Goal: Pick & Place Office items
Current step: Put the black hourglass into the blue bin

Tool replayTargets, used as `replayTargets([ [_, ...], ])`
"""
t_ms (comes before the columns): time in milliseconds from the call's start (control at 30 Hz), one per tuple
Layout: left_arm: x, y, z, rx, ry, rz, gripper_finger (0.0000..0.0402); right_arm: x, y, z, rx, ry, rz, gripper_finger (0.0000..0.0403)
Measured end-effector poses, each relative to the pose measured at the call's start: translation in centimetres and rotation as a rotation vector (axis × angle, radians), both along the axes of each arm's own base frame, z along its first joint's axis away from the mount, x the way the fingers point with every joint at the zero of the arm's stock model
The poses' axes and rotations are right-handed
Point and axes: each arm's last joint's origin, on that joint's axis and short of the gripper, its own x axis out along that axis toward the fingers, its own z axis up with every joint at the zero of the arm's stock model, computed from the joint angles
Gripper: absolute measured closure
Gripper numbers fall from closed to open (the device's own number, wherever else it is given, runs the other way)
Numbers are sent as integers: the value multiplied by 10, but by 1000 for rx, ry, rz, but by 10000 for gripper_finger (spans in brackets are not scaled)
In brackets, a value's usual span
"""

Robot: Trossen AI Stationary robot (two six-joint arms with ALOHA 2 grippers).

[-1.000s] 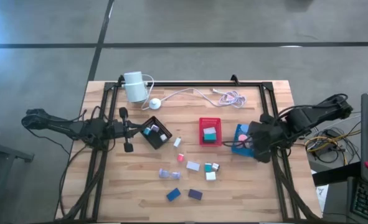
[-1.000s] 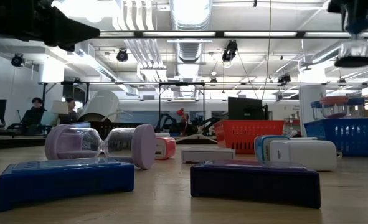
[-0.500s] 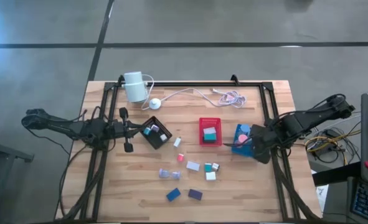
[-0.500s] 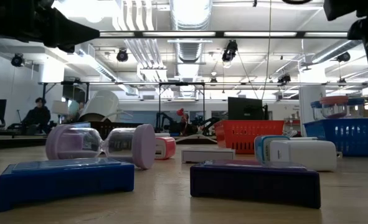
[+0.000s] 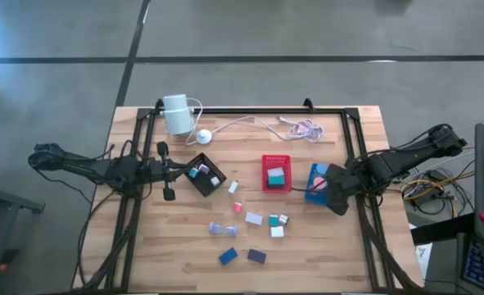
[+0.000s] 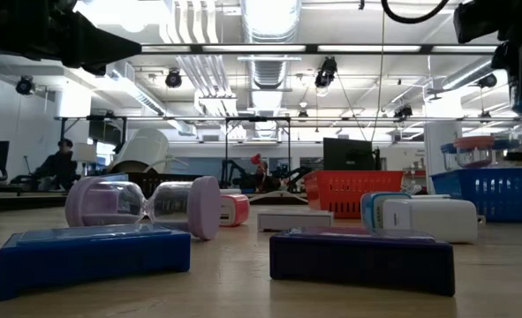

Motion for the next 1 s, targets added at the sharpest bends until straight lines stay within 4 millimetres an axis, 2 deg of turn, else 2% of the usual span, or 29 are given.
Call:
replayTargets([
  [633, 0, 0, 0, 4, 1, 0, 392, -2, -7, -33, -41, 51, -90, 203],
  [1000, 0, 0, 0, 4, 1, 0, 392, 2, -15, -35, -31, 43, -150, 203],
])
